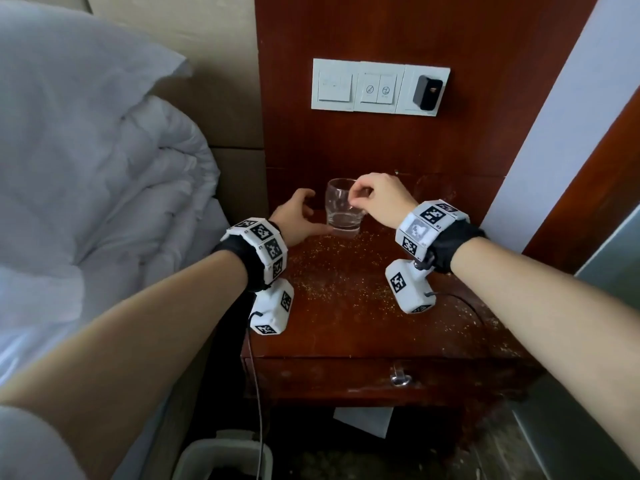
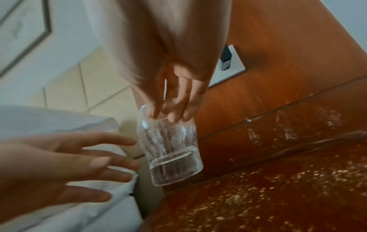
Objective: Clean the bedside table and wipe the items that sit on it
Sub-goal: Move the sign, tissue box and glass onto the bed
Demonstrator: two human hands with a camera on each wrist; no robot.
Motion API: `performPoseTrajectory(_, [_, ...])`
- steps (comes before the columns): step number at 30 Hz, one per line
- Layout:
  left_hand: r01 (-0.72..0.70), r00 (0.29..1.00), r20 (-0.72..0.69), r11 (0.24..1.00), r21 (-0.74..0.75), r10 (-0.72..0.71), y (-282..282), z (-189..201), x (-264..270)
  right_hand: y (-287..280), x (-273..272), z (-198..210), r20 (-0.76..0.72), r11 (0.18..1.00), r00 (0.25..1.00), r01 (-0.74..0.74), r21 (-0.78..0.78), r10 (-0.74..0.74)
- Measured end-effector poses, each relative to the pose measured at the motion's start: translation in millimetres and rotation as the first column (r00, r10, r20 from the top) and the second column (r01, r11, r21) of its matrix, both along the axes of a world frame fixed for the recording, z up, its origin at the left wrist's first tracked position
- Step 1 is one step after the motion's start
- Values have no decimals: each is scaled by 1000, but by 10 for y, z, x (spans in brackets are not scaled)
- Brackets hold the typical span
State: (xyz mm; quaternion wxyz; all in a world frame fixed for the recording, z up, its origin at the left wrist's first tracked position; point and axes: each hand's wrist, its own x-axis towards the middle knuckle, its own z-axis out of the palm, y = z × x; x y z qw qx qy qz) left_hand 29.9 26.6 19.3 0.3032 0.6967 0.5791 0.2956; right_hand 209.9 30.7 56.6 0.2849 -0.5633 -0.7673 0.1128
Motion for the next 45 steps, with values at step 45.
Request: performPoseTrajectory(45, [-660,751,44,749,53,659,-4802,129,-3540,-4088,-4156,0,-328,732,757,-643,-224,565])
